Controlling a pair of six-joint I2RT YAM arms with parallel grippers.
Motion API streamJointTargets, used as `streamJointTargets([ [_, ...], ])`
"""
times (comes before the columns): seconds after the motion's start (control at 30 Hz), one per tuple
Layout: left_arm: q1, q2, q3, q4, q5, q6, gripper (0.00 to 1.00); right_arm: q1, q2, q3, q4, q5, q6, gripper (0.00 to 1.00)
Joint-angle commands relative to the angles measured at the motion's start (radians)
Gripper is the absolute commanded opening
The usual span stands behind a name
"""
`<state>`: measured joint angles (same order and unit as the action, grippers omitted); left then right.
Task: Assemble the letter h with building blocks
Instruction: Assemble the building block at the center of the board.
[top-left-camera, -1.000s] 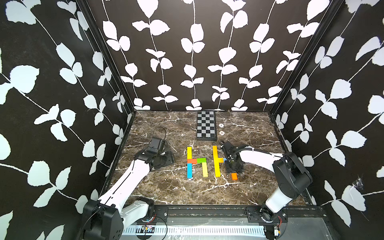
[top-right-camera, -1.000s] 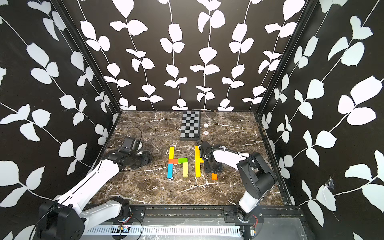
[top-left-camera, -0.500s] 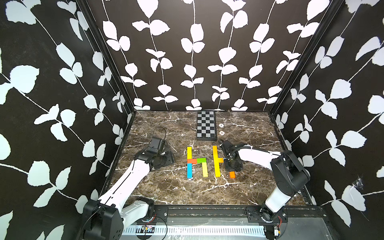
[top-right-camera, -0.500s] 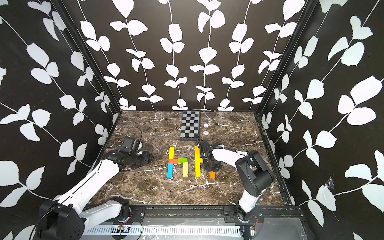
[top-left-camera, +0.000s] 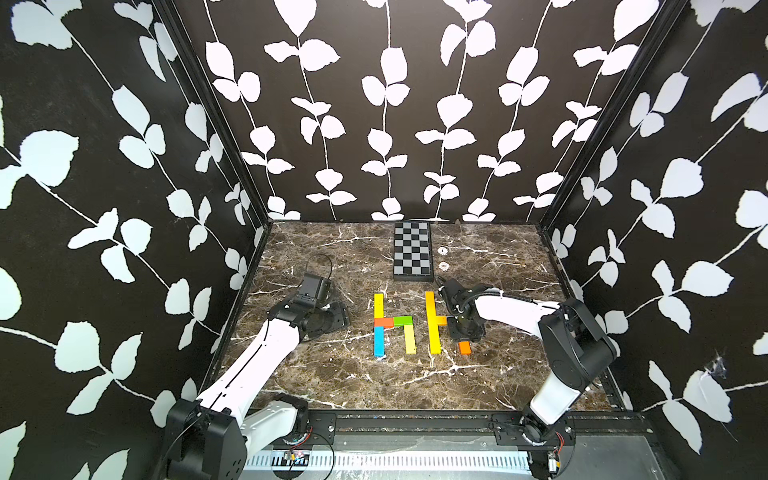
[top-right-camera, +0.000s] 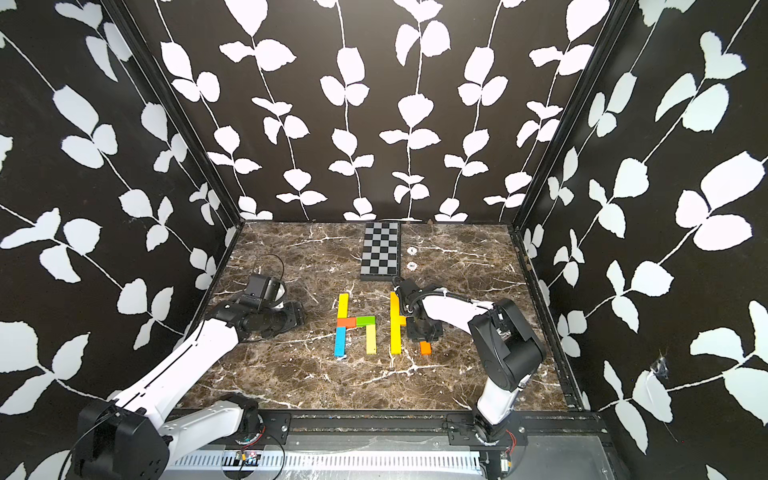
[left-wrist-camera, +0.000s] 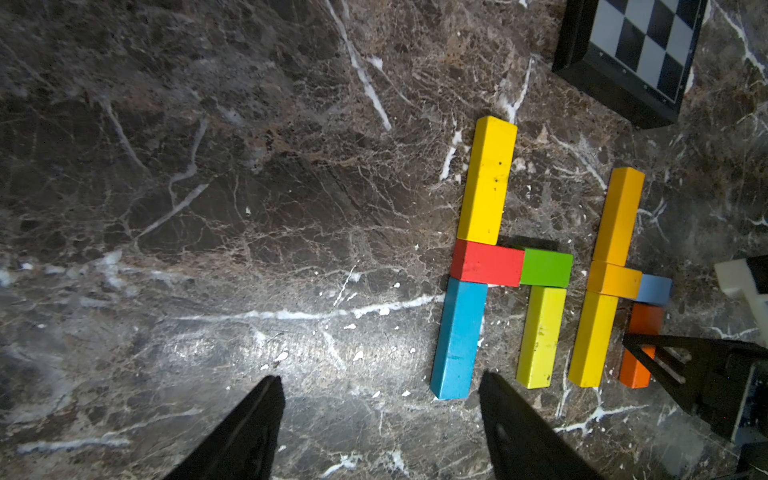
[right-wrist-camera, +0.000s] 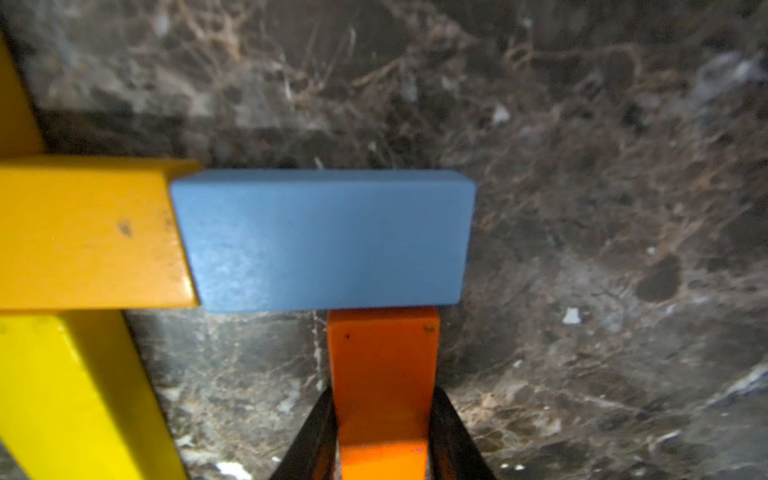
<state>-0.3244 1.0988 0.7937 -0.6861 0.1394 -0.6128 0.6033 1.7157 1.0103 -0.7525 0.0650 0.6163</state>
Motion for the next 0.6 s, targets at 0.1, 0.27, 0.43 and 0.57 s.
streamJointTargets([
  [0.1,0.002,-0.01,-0.014,-0.01,-0.007,0.004,0.77,-0.008,0.009,0.002,-0.024,0.027,-0.006,0.36],
  [0.27,0.001,-0.01,-0.013,-0.01,-0.008,0.004,0.77,-0.008,0.011,0.003,-0.024,0.033,-0.002,0.33],
  [0.43,0.001,-0.008,-0.007,-0.01,-0.01,0.004,0.77,-0.009,0.024,0.006,-0.016,0.028,-0.006,0.33],
  [0.57,0.001,-0.01,-0.002,-0.018,-0.01,0.005,0.77,-0.008,0.029,0.01,-0.017,0.022,-0.005,0.4],
])
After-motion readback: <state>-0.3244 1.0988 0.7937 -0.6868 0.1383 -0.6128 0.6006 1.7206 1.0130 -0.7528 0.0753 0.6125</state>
